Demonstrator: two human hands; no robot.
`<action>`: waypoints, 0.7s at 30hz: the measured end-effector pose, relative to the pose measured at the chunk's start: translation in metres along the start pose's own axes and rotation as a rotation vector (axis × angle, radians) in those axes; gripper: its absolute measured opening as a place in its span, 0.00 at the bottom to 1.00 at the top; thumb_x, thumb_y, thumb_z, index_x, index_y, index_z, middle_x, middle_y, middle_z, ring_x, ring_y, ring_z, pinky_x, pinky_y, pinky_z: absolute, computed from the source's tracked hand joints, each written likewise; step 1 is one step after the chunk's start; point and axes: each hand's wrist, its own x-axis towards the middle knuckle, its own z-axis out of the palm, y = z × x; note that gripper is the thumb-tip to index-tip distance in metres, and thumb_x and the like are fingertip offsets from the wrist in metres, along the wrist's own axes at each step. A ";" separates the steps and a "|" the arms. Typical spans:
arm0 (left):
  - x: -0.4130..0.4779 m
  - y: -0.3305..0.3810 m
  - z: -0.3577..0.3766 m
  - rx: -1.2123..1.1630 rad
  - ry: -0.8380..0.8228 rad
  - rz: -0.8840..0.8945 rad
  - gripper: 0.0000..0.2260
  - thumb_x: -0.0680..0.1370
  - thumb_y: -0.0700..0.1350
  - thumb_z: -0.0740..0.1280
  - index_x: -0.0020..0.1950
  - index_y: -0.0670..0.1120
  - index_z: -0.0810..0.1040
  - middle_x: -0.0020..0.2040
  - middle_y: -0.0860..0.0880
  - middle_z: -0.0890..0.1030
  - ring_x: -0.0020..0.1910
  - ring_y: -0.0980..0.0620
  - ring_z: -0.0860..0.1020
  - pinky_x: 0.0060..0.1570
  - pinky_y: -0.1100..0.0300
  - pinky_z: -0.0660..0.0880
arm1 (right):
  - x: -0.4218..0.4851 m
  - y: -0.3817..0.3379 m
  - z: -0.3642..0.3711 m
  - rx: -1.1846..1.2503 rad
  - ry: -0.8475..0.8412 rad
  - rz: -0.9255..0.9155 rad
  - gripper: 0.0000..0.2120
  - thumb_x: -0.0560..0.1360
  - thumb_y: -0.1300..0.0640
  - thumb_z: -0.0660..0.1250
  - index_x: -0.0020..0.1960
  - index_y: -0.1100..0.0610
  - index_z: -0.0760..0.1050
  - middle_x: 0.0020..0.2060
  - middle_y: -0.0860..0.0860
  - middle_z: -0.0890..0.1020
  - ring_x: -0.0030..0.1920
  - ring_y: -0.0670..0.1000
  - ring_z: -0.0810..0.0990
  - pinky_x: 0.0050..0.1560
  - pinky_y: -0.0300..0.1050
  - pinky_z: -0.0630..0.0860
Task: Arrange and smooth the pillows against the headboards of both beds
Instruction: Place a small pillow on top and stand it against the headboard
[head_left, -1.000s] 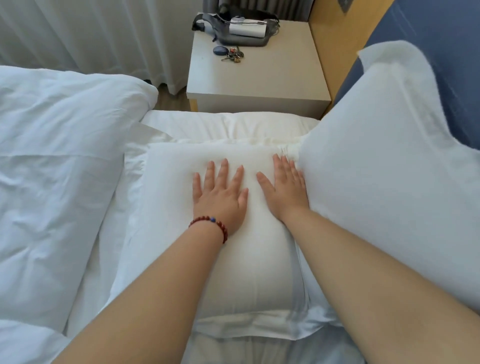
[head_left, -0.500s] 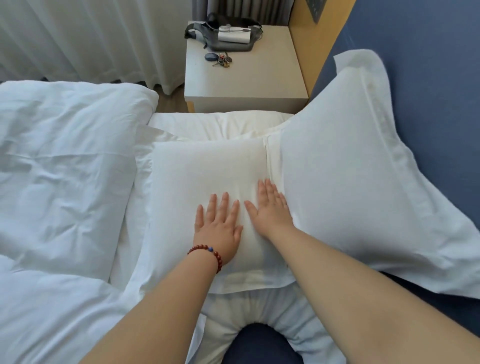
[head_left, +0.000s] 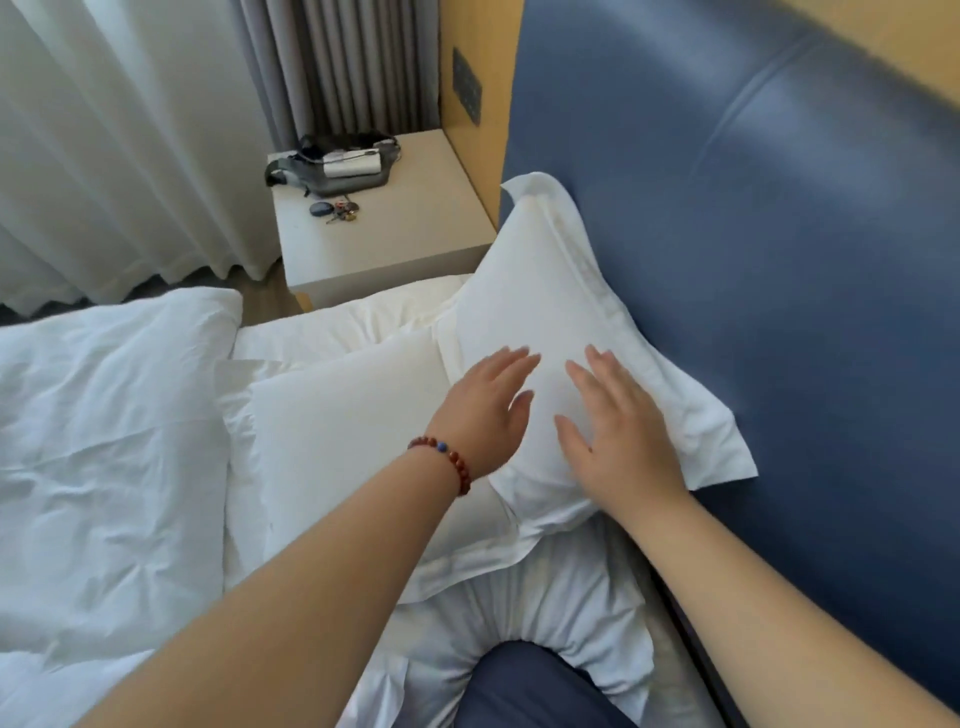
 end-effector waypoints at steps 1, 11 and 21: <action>0.012 0.009 -0.004 0.012 0.013 0.053 0.20 0.83 0.45 0.57 0.76 0.47 0.64 0.76 0.50 0.65 0.77 0.50 0.58 0.75 0.57 0.53 | 0.006 0.003 -0.009 -0.013 0.003 0.016 0.26 0.78 0.51 0.63 0.74 0.57 0.67 0.76 0.56 0.64 0.76 0.57 0.61 0.73 0.53 0.61; 0.105 0.027 0.000 0.289 -0.218 0.270 0.22 0.84 0.46 0.51 0.79 0.49 0.59 0.79 0.53 0.59 0.78 0.51 0.53 0.76 0.54 0.51 | 0.053 0.038 -0.029 -0.059 -0.212 0.144 0.33 0.82 0.47 0.57 0.80 0.59 0.48 0.79 0.53 0.53 0.78 0.53 0.55 0.75 0.46 0.54; 0.184 -0.009 -0.016 0.524 -0.064 0.303 0.22 0.84 0.52 0.50 0.76 0.48 0.66 0.76 0.50 0.66 0.77 0.47 0.59 0.75 0.50 0.54 | 0.073 0.029 -0.020 -0.047 -0.130 0.230 0.34 0.79 0.42 0.59 0.78 0.58 0.54 0.69 0.54 0.69 0.65 0.56 0.70 0.60 0.48 0.70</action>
